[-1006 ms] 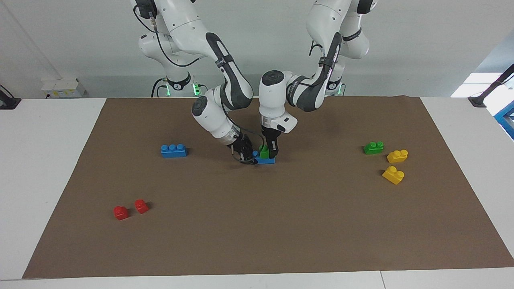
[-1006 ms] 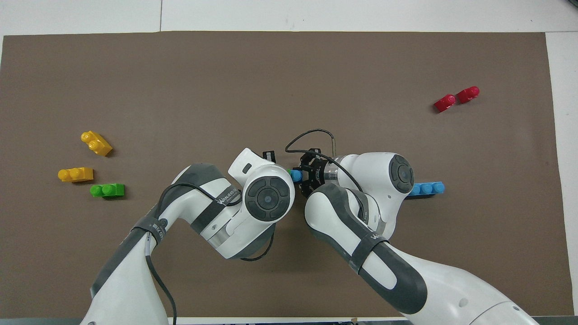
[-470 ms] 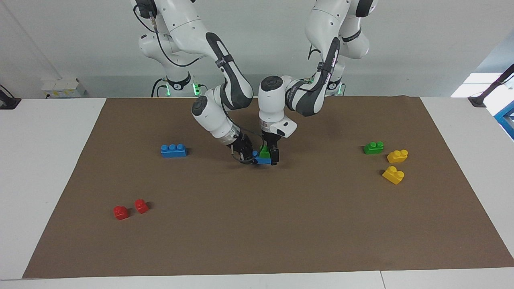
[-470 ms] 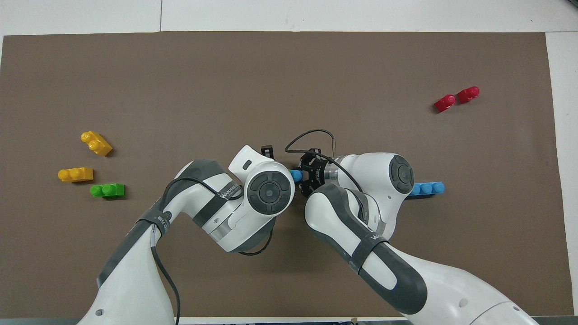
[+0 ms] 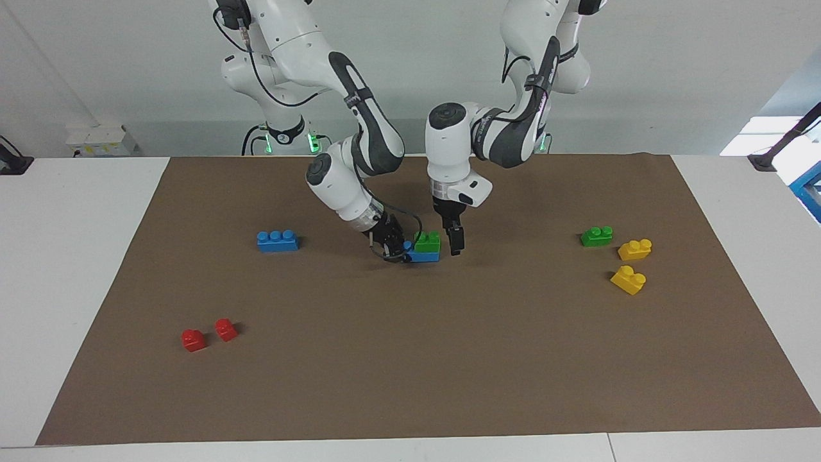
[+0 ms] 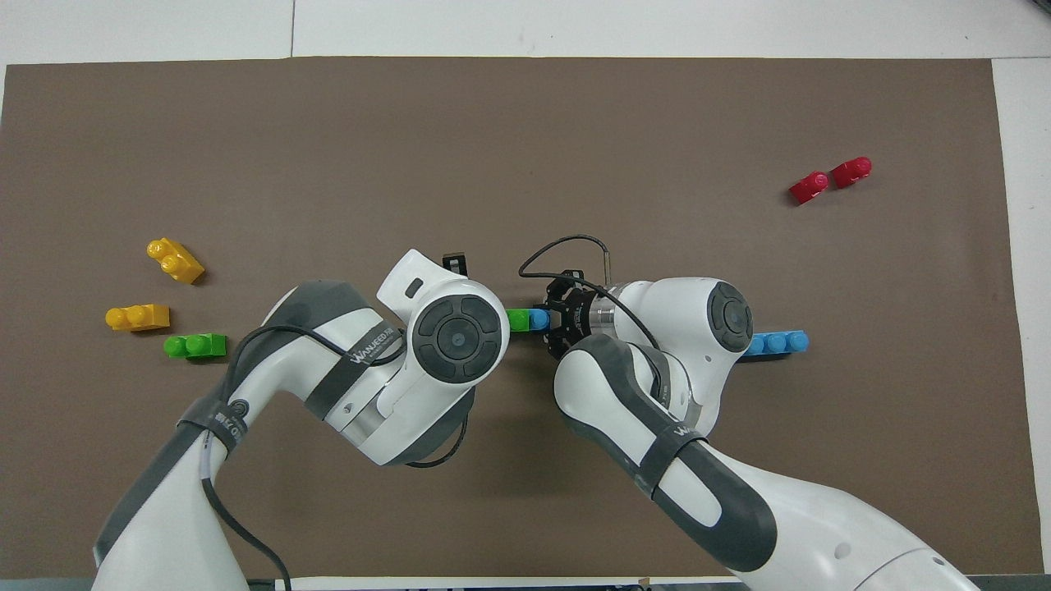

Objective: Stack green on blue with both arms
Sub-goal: 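Open the left gripper and withdraw it from the stacked bricks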

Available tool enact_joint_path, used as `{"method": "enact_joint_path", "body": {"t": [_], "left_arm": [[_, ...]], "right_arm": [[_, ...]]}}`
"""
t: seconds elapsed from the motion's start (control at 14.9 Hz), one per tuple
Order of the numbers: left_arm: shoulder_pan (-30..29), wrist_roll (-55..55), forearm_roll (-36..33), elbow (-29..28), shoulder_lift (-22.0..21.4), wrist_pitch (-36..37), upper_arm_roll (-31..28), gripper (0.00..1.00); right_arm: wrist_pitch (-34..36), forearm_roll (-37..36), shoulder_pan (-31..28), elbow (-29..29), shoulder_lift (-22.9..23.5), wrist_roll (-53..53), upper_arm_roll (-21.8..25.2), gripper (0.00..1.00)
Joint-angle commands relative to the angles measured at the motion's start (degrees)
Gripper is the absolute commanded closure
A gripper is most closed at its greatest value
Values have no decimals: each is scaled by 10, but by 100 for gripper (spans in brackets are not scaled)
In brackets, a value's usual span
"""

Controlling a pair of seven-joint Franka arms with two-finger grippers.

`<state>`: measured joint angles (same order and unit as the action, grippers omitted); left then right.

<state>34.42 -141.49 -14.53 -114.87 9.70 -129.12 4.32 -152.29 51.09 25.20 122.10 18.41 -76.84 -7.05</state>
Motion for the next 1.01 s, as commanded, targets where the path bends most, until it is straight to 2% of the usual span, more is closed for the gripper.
{"method": "enact_joint_path", "body": {"t": [0.0, 0.07, 0.2, 0.27, 0.34, 0.4, 0.6, 0.94], "left_arm": [[-25, 37, 15, -8, -44, 33, 4, 0], [-42, 70, 32, -6, -62, 50, 5, 0], [-79, 179, 82, 2, -93, 95, 3, 0], [-97, 228, 100, 1, -115, 112, 2, 0], [-122, 271, 113, 0, -137, 131, 2, 0], [-144, 316, 123, 1, -154, 149, 2, 0], [-204, 471, 149, 3, -187, 197, -2, 0], [-286, 744, 151, 25, -206, 256, -5, 0]], "right_arm": [[-28, 14, -2, 17, 6, 19, 3, 100], [-28, 14, -2, 17, 6, 19, 3, 100], [-27, 14, -2, 14, 6, 16, 3, 55], [-26, 14, -2, 11, 6, 13, 3, 18], [-25, 14, -3, 10, 6, 8, 2, 3], [-24, 14, -4, 10, 5, 5, 3, 0], [-13, 14, -14, 6, -2, 5, 4, 0], [78, 5, -87, -5, -59, 5, 7, 0]]}}
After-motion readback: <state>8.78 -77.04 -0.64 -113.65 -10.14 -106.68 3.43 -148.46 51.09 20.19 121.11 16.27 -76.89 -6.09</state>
